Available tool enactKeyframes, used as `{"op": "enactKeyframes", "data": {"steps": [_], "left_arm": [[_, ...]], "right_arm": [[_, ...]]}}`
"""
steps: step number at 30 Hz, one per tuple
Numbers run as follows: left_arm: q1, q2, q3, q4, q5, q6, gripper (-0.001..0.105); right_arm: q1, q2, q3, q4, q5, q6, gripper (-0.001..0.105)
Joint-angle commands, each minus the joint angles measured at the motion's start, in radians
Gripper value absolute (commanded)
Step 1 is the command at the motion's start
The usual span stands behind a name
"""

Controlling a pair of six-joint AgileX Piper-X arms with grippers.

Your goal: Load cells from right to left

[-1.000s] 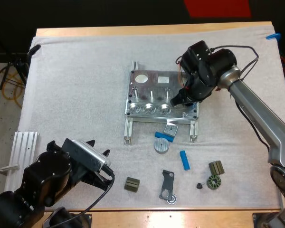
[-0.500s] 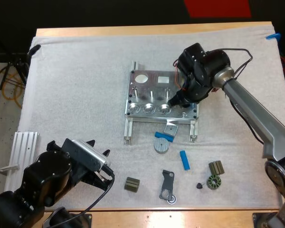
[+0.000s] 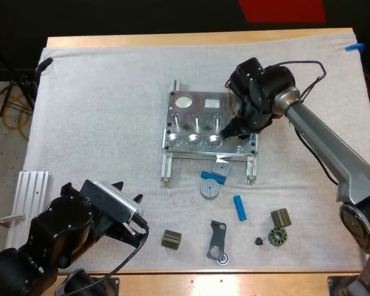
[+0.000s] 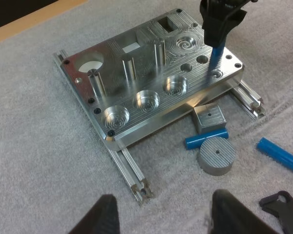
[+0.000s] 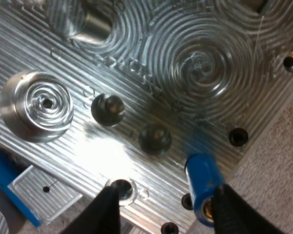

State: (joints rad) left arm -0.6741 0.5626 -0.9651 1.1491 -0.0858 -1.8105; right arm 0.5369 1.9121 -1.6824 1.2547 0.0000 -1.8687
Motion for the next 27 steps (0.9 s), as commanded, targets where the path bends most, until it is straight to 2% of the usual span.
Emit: {"op": "enactKeyframes", "data": {"steps": [1,10,15,20,27], "left_arm": [[0.003,-0.004,-0.003,-0.01,0.0,-0.002,0.043],[0.003,-0.004,-0.003,-0.008,0.0,-0.002,0.043],[0.003,-0.004,-0.003,-0.001,0.025,0.0,0.043],[0.003,-0.004,-0.003,-0.001,0.062,0.053,0.043],[0.003,-0.004,-0.003,-0.001,0.064,0.14,0.043]], "right_arm": [[-0.001,-0.007,-0.002,0.0,0.0,-0.005,0.044],[0.002,-0.062,-0.004,0.013,0.0,-0.004,0.044],[0.002,-0.124,-0.004,0.033,0.0,-0.004,0.044],[0.002,-0.193,-0.004,0.113,0.0,-0.004,0.044],[0.002,-0.269,-0.004,0.206,0.0,-0.004,0.044]]}}
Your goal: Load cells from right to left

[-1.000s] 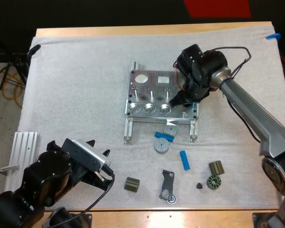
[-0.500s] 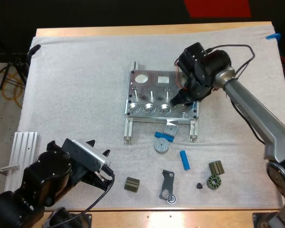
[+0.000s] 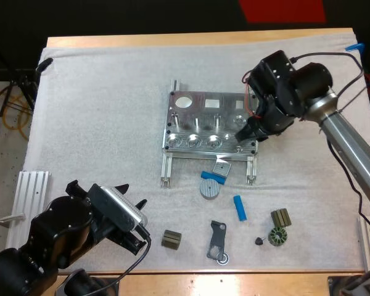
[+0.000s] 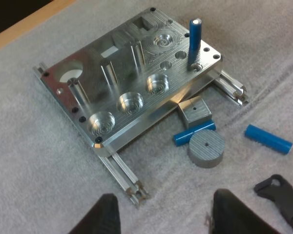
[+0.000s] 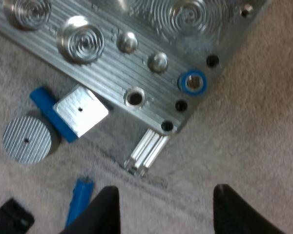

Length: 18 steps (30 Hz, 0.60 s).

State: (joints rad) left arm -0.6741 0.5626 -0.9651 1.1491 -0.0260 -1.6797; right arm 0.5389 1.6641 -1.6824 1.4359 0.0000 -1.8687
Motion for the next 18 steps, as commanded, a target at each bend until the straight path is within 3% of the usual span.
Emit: {"op": "enactKeyframes", "data": {"steps": [1,18], "left_arm": [[0.003,-0.004,-0.003,-0.001,0.007,0.03,0.043],[0.003,-0.004,-0.003,-0.003,0.026,0.256,0.043]], "right_arm": [[0.0,-0.033,-0.004,0.038,0.0,-0.004,0.044],[0.0,-0.25,-0.002,0.144,0.0,0.048,0.044]]}}
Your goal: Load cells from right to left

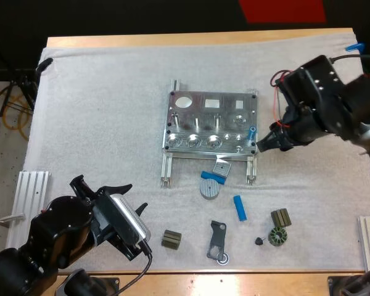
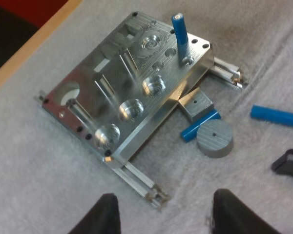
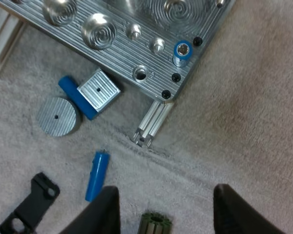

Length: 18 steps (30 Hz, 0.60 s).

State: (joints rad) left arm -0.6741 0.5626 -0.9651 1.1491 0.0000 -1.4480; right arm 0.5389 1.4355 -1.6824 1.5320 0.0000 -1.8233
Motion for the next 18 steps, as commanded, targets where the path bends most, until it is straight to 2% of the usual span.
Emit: {"op": "enactKeyframes", "data": {"steps": [1,4,8,18], "left_arm": [[0.003,-0.004,-0.003,-0.003,0.0,0.05,0.043],[0.003,-0.004,-0.003,-0.003,0.0,0.083,0.043],[0.003,-0.004,-0.003,-0.013,0.053,0.085,0.043],[0.003,0.038,0.002,-0.063,0.064,0.127,0.043]], "right_arm": [[0.0,-0.036,-0.002,0.048,0.0,0.008,0.044],[0.0,-0.077,-0.002,0.048,-0.026,0.056,0.044],[0.0,-0.133,-0.002,0.05,-0.112,0.098,0.044],[0.003,-0.284,-0.002,0.05,-0.119,0.141,0.044]]}}
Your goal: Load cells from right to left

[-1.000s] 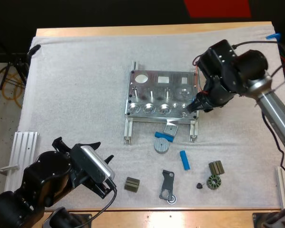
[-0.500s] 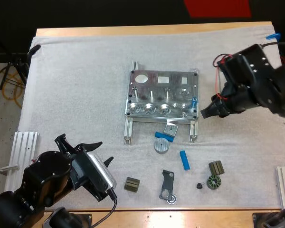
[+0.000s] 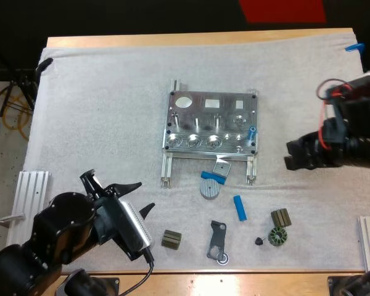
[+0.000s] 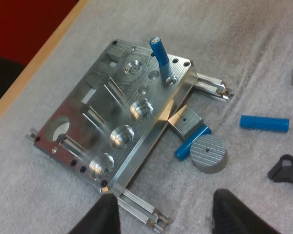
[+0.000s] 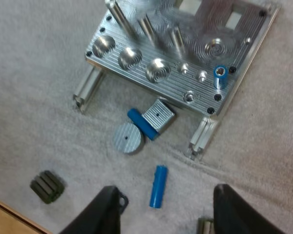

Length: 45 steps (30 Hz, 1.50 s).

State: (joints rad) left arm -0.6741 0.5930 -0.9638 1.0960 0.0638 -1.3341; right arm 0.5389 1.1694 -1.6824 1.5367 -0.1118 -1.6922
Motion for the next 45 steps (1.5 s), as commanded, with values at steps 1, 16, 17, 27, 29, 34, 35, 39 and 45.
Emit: {"op": "enactKeyframes", "data": {"steps": [1,16,17,27,29,34,35,39,45], "left_arm": [[0.003,0.018,0.001,-0.01,0.0,0.026,0.043],[0.003,0.226,0.001,-0.018,0.042,0.402,0.043],[0.003,0.245,0.001,-0.026,0.041,0.426,0.043],[0.003,0.405,0.001,-0.075,0.003,0.508,0.065],[0.003,0.437,0.001,-0.1,-0.001,0.508,0.065],[0.003,0.49,0.001,-0.145,0.0,0.508,0.065],[0.003,0.501,0.001,-0.153,0.0,0.508,0.065],[0.003,0.54,0.001,-0.182,0.0,0.508,0.065],[0.003,0.597,0.001,-0.211,0.0,0.508,0.065]], "right_arm": [[0.003,-0.034,-0.002,0.046,-0.013,0.016,0.044],[0.003,-0.168,-0.002,0.046,-0.162,0.066,0.044],[0.003,-0.167,-0.002,0.046,-0.173,0.068,0.044],[0.003,-0.167,-0.002,0.046,-0.241,0.068,0.044],[0.003,-0.167,-0.002,0.049,-0.264,0.068,0.044],[0.003,-0.167,-0.002,0.048,-0.269,0.068,0.044],[0.003,-0.167,0.008,0.048,-0.269,0.072,0.044],[0.003,-0.17,0.066,0.048,-0.269,0.081,0.044],[0.005,-0.209,0.191,0.048,-0.231,0.072,0.044]]}}
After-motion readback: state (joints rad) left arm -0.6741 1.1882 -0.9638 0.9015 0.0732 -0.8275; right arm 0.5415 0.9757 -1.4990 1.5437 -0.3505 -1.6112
